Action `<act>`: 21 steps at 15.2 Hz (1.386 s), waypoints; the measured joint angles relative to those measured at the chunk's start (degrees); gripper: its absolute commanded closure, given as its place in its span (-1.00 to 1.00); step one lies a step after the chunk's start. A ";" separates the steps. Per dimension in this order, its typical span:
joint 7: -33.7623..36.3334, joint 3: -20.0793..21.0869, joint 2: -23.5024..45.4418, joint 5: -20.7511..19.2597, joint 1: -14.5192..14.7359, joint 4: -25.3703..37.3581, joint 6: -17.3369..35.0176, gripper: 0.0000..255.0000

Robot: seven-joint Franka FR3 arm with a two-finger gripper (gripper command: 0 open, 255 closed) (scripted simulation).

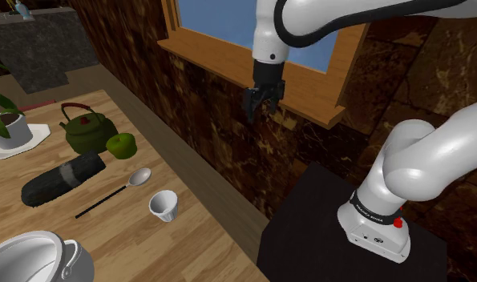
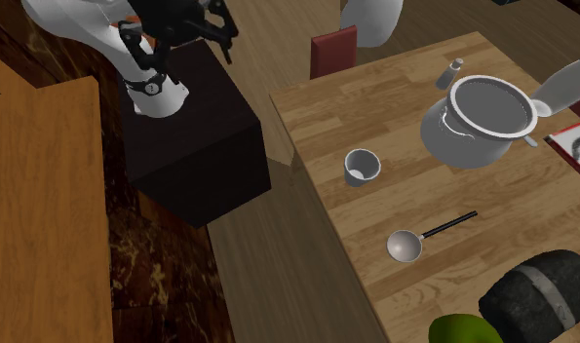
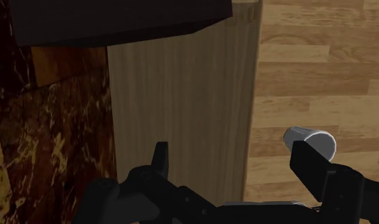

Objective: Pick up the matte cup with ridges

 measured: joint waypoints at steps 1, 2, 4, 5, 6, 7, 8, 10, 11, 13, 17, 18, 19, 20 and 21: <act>0.54 0.75 1.49 0.33 0.25 -0.18 1.88 -1.00; 0.99 1.43 3.41 0.53 0.42 0.05 3.78 -1.00; 2.23 2.96 7.14 0.89 0.86 0.68 7.35 -1.00; 2.96 3.77 8.76 1.08 1.14 0.85 9.03 -1.00; 3.39 4.32 9.99 1.20 1.33 0.76 10.54 -1.00; 3.79 4.87 12.08 1.09 1.39 1.32 12.25 -1.00; 4.57 5.68 14.05 1.10 1.65 1.49 14.23 -1.00; 6.11 7.08 17.74 0.80 2.08 2.47 17.41 -1.00; 6.81 7.64 20.07 0.38 2.16 3.53 18.87 -1.00; 8.31 8.69 23.97 -0.49 2.49 5.11 21.52 -1.00; 11.75 10.31 32.42 -3.09 3.43 8.66 26.96 -1.00; 13.14 10.72 35.10 -4.19 3.94 10.17 28.28 -1.00; 14.22 10.97 37.01 -5.00 4.40 11.08 29.36 -1.00; 14.93 10.97 39.03 -5.88 4.69 12.56 29.97 -1.00; 15.97 11.01 41.23 -6.87 5.21 13.94 30.87 -1.00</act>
